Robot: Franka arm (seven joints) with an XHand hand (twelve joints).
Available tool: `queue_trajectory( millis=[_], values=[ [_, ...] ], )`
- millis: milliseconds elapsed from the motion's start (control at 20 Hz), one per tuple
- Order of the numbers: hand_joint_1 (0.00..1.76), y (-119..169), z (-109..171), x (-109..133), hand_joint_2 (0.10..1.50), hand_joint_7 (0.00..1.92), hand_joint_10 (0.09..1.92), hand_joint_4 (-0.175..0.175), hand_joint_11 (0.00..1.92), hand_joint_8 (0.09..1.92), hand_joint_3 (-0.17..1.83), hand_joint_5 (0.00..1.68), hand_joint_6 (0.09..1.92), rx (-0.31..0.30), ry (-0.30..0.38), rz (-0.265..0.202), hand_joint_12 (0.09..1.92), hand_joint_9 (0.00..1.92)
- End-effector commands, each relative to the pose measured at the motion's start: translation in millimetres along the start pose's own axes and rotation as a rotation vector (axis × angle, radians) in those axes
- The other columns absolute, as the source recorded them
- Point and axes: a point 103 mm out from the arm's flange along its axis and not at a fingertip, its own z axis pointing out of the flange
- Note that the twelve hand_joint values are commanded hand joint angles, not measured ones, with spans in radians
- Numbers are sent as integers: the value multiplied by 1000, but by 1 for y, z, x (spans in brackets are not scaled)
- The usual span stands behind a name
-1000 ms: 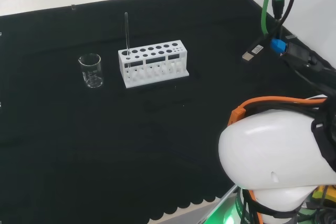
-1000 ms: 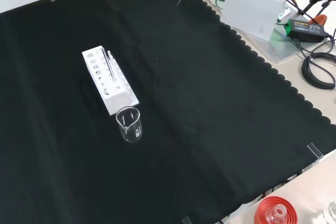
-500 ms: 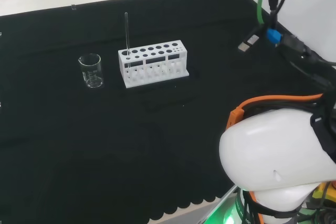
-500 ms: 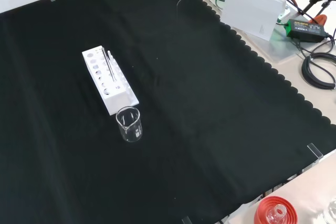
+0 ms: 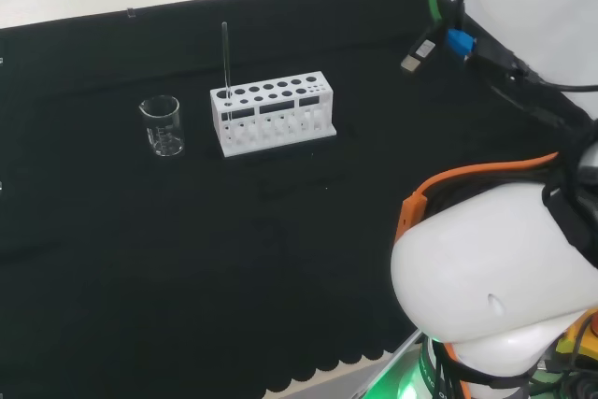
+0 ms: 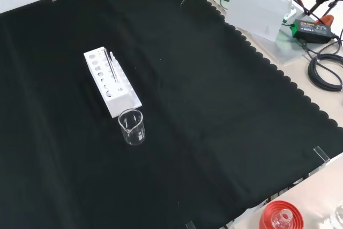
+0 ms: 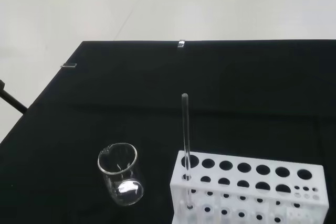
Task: Take the glass rod from the white test tube rack.
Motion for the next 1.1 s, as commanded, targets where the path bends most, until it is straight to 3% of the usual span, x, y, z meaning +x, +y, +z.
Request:
queue_trajectory(
  millis=[50, 350, 700, 800, 1100],
  values=[
    [432, 20, 3, 11, 872, 331, 869, 29, 508, 821, 304, 236, 87, 18, -56, -38, 1371, 540],
    [430, 37, 11, 24, 873, 338, 866, 28, 512, 821, 306, 239, 87, 30, -76, -57, 1369, 550],
    [427, 60, 28, 24, 876, 343, 862, 28, 521, 821, 310, 246, 87, 37, -38, -124, 1368, 563],
    [426, 75, 38, 32, 876, 346, 861, 28, 526, 821, 311, 248, 87, 73, -76, -116, 1367, 568],
    [421, 86, 48, 18, 878, 354, 859, 26, 549, 822, 315, 255, 87, 86, -44, -129, 1364, 592]
  ],
)
